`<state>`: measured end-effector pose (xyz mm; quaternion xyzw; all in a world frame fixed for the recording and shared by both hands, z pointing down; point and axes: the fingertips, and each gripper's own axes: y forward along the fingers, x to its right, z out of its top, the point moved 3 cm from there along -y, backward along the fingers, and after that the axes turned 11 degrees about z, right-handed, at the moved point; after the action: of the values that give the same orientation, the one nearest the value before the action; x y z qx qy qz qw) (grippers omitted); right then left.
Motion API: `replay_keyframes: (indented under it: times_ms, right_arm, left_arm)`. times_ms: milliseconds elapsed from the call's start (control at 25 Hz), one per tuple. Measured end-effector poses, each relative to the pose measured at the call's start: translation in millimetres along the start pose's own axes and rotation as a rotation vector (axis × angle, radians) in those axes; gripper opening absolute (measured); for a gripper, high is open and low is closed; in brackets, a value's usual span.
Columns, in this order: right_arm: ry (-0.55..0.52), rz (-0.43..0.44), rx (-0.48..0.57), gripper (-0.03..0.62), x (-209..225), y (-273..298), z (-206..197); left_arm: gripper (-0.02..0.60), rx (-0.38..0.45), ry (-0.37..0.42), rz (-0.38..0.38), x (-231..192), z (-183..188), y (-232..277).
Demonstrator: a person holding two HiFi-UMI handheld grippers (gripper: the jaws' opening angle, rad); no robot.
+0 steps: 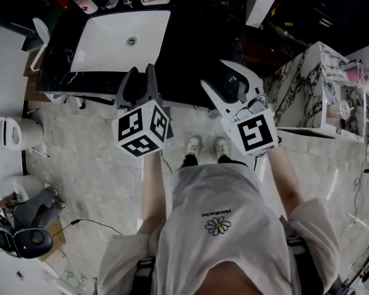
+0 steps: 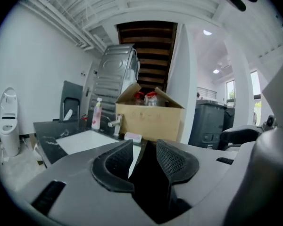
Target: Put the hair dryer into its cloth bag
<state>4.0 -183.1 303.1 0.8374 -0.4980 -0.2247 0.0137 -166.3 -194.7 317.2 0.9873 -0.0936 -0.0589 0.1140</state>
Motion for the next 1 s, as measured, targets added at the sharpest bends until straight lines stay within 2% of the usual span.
replay_keyframes:
  times_ms: [80, 160, 200, 320, 440, 600, 800, 1000]
  right_arm:
    - [0.034, -0.067, 0.079, 0.172, 21, -7, 17]
    - [0.104, -0.134, 0.152, 0.164, 37, -16, 29]
    - [0.148, -0.163, 0.177, 0.151, 43, -21, 32]
    - [0.275, -0.236, 0.233, 0.121, 56, -34, 32]
    - [0.354, -0.318, 0.276, 0.079, 64, -46, 28]
    - [0.392, -0.362, 0.256, 0.025, 62, -54, 13]
    - [0.428, -0.427, 0.196, 0.012, 49, -58, -12]
    - [0.387, -0.441, 0.142, 0.012, 41, -60, -19]
  left_arm:
    - [0.16, 0.068, 0.005, -0.029, 12, 28, -2]
    - [0.119, 0.129, 0.019, -0.049, 25, 51, -6]
    - [0.118, 0.153, 0.031, -0.058, 32, 60, -9]
    - [0.104, 0.207, 0.076, -0.09, 54, 74, -17]
    - [0.085, 0.241, 0.132, -0.116, 73, 75, -26]
    - [0.034, 0.255, 0.194, -0.155, 90, 62, -36]
    - [0.017, 0.264, 0.242, -0.208, 103, 42, -40]
    - [0.015, 0.258, 0.25, -0.224, 108, 38, -39]
